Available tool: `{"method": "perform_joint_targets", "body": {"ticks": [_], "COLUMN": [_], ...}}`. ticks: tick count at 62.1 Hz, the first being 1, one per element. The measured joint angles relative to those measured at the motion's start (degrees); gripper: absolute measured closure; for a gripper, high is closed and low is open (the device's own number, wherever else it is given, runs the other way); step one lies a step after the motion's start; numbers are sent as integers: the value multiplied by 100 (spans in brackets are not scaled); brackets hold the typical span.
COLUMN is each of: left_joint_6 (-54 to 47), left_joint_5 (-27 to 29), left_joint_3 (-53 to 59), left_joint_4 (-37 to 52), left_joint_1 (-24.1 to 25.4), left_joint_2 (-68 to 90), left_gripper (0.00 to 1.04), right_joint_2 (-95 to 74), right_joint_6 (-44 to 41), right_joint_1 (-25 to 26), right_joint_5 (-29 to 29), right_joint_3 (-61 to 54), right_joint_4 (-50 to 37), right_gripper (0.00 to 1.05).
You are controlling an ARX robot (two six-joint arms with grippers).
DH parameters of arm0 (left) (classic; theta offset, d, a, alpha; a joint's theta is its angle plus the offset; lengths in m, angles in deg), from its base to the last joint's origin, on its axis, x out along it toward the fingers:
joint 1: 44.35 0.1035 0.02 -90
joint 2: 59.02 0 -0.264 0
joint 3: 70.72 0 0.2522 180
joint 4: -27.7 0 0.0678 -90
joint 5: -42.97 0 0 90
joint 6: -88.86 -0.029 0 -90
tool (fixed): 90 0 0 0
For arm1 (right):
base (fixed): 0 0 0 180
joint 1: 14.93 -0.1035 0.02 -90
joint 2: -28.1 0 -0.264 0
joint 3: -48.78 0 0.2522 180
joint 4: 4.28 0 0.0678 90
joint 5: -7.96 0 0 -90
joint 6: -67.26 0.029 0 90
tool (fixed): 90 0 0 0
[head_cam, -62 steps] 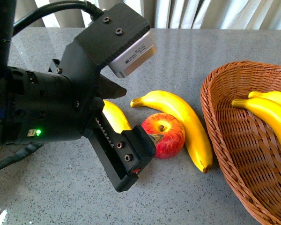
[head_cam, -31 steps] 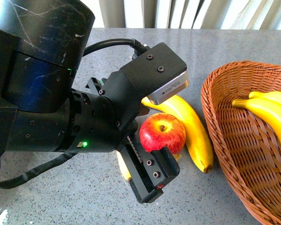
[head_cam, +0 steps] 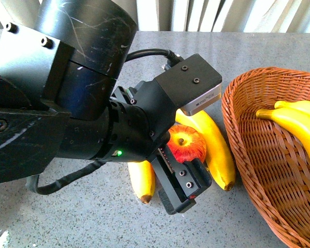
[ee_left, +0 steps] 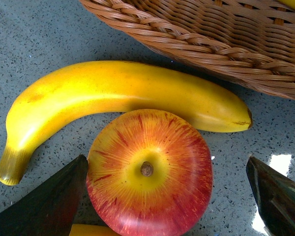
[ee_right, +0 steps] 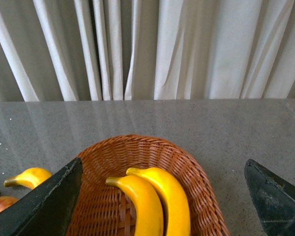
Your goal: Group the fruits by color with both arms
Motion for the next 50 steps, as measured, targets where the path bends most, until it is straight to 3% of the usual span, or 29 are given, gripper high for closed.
{"method": "perform_joint_targets", "body": {"ticks": [29,40,50], "left_joint_6": [44,79,87], "left_joint_5": [153,162,190], "left_joint_3": [-199,-199,-177], "left_joint_4": [15,61,96], "left_joint_1": [-162,-168,-168], "left_joint_2": [330,337,313], "left_gripper": [10,30,32], "right_joint_2": [0,0,0], "right_joint_6": [0,0,0], "right_joint_1": [2,2,2], "right_joint_5": [0,0,0], "right_joint_3": [0,0,0], "right_joint_4": [0,0,0], "right_gripper": [9,9,9]}}
